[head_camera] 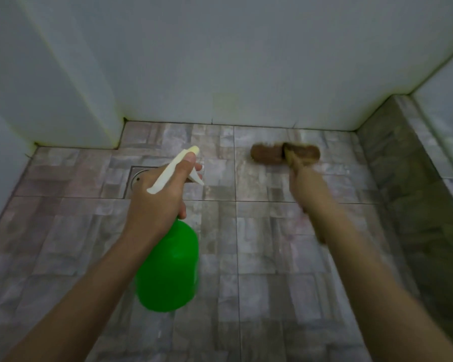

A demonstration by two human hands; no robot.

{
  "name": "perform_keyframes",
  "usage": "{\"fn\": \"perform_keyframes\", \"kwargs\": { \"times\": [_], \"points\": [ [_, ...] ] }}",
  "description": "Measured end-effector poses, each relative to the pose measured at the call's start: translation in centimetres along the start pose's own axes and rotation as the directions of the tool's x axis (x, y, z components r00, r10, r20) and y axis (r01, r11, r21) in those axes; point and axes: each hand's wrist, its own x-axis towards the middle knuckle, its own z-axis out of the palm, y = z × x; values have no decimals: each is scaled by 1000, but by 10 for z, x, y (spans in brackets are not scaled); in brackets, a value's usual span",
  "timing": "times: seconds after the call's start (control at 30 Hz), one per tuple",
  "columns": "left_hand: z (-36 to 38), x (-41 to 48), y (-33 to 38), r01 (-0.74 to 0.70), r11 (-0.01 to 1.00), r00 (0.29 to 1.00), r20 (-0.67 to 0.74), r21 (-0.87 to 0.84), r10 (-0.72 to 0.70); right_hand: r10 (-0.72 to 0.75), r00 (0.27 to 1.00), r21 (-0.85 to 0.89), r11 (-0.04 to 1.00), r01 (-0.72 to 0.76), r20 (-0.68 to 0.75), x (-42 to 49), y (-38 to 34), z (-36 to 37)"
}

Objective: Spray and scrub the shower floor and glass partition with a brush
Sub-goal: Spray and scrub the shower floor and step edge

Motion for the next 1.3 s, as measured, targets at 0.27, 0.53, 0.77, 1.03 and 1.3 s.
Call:
{"fn": "perform_keyframes", "kwargs": {
  "times": [0.27, 0.53, 0.77, 1.03, 1.3],
  "points": [
    [31, 5, 3, -17, 1000, 998, 56, -16, 18, 24, 996, 61, 998, -19, -85, 66, 30, -38],
    [59, 7, 7, 29, 1000, 987, 156, 11, -30, 4, 989, -105, 994, -20, -151, 75, 70, -55],
    [72, 10, 7, 62, 998, 979, 195, -4, -60, 42, 983, -38, 998, -49, -177, 15, 105, -36],
    [76, 4, -4, 16, 999, 977, 213, -33, -9, 31, 998, -135, 990, -38, -57, 75, 104, -91],
    [88, -10, -1, 34, 999, 955, 296, 3, -33, 125, 982, -2, 992, -127, -143, 17, 131, -54]
  ]
}}
